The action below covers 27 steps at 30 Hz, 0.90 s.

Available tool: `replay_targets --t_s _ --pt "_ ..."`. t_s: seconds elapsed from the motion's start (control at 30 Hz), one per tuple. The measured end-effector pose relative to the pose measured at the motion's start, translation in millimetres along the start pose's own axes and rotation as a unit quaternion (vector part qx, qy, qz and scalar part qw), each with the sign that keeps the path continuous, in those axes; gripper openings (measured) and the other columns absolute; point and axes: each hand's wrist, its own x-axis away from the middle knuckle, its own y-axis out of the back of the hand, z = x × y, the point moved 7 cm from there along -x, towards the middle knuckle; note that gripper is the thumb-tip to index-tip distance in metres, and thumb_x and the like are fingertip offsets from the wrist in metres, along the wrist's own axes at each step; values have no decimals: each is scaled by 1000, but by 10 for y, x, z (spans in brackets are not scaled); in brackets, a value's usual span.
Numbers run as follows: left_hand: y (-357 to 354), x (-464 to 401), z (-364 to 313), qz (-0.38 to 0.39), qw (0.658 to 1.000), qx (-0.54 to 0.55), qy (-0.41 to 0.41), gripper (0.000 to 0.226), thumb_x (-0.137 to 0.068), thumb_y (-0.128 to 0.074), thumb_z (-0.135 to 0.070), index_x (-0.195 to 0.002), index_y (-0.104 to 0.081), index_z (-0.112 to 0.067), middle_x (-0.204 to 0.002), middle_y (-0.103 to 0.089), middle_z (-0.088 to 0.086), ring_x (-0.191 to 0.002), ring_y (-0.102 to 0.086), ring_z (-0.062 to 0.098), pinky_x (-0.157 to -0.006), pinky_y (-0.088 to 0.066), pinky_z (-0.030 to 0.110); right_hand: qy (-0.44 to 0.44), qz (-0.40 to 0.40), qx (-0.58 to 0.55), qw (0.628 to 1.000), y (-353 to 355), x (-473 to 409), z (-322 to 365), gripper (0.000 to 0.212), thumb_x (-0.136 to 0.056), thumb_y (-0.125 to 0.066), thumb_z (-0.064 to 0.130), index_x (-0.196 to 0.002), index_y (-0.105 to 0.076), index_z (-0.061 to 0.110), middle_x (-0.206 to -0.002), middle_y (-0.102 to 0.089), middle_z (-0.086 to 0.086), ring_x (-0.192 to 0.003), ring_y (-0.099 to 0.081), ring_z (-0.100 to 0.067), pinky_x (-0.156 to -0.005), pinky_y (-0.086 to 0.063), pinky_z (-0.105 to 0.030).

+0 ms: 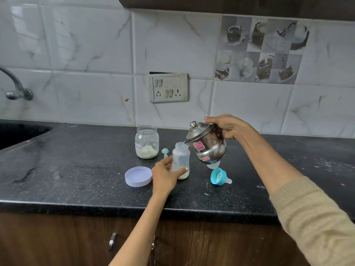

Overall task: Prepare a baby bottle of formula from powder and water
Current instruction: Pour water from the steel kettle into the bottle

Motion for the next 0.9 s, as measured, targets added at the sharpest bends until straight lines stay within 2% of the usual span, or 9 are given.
replay_targets --t_s 0.13,0.3,0.57,0.7,0.9 --pt "8 -2 4 -2 1000 0 5 65 -65 -84 -19 -124 -59 -10 -121 -65 6 -104 -61 13 -86 -45 23 -1 0 1 1000 -10 32 14 19 -92 -60 21 -79 -56 8 -71 -50 -4 -65 -49 -15 -56 -45 -28" --pt "1 -1 -5 1 1000 1 2 63 -65 -83 -19 -123 -59 -11 -121 -65 6 -98 -59 9 -85 -45 22 -3 -1 7 1000 -9 31 16 17 -91 -61 22 -84 -57 7 -73 -50 -5 -67 -50 -15 -57 -45 -28" --pt "1 -6 5 0 1000 2 3 64 -66 -83 -18 -124 -59 -10 -121 -64 6 -104 -60 12 -86 -44 23 -9 2 8 1000 -15 31 14 17 -91 -61 22 -82 -56 8 -72 -51 -4 -66 -50 -15 -55 -46 -28" --pt "-6 -27 46 1 1000 3 5 63 -64 -84 -20 -122 -61 -12 -119 -66 4 -104 -61 12 -89 -47 26 -12 3 1 1000 -30 44 12 21 -92 -59 22 -76 -55 10 -69 -49 -3 -61 -48 -14 -41 -47 -21" --pt "-10 -43 60 2 1000 -1 3 64 -64 -84 -22 -122 -61 -12 -119 -66 2 -101 -61 9 -86 -46 23 -16 3 11 1000 -43 60 16 23 -92 -59 24 -74 -54 12 -68 -50 -2 -59 -49 -13 -40 -46 -21"
